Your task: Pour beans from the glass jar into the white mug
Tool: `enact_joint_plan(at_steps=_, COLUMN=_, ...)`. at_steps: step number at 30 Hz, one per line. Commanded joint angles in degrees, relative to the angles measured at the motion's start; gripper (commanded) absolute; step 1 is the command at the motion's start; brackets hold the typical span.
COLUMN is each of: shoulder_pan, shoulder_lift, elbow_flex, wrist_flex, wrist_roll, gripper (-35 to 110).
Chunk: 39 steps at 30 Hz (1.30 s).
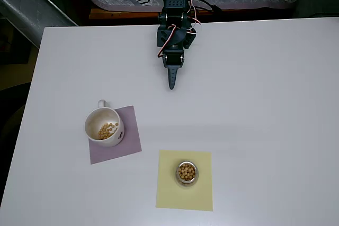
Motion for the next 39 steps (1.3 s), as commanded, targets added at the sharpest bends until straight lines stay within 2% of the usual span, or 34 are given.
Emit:
enact_joint_plan(at_steps=1, shoulder_pan=0.18, shoulder_lift=2.11, elbow_flex=0.53, wrist_flex=0.70, wrist_roll=-0.79, gripper=0)
enact_joint_plan(at_steps=36, shoulder_pan=-0.88, shoulder_lift=2.11, elbow_flex=0.53, wrist_flex=0.70, wrist_roll=-1.05, gripper=0)
enact_joint_plan(at_steps=39, shoulder_pan=-0.88, shoulder_lift=2.11, elbow_flex=0.53, wrist_flex=0.70, wrist_roll=-1.05, gripper=4)
